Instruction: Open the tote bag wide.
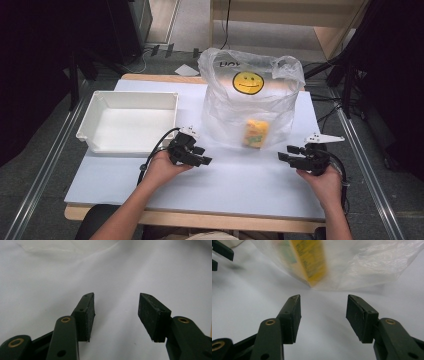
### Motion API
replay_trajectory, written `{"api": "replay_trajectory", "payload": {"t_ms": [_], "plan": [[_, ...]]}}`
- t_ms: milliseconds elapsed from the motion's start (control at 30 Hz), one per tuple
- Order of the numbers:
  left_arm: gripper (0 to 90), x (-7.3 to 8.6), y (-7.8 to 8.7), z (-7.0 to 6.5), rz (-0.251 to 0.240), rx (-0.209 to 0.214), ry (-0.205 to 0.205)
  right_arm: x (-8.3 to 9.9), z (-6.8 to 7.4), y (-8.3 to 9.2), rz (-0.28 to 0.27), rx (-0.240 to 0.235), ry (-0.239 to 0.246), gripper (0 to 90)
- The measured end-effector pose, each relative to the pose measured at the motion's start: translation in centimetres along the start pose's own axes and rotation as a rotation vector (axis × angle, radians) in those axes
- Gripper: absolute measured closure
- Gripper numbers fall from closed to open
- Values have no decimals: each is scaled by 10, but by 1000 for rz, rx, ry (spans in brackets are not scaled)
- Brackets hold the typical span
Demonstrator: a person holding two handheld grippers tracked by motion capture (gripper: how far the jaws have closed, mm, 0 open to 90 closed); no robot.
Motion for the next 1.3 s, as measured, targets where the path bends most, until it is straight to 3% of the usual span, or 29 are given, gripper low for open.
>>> {"api": "replay_trajectory", "payload": {"t_ms": [500, 633, 933, 1067, 1300], "plan": [[489, -5, 4, -1, 7, 8, 8, -2, 2, 3, -7, 2, 2, 504], [524, -11, 12, -4, 8, 5, 2, -5, 2, 5, 18, 34, 37, 507], [553, -29, 29, -11, -3, 41, -27, -27, 1, 25, -19, -28, 48, 552], [572, -44, 43, -12, -20, 47, 15, -39, -2, 37, -24, -38, 51, 559], [604, -65, 63, -14, -46, 16, -41, -60, -6, 54, -33, -88, 54, 614]]}}
Point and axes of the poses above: each handheld gripper's, and its own axes: y roughly backward along the jaws, x roughly out of its underside, z roughly to its left, the point moved 8 cm from there along -y, roughly forward along the jaws, and after that the axes turned 5 degrees about z, right-handed, at the moved point
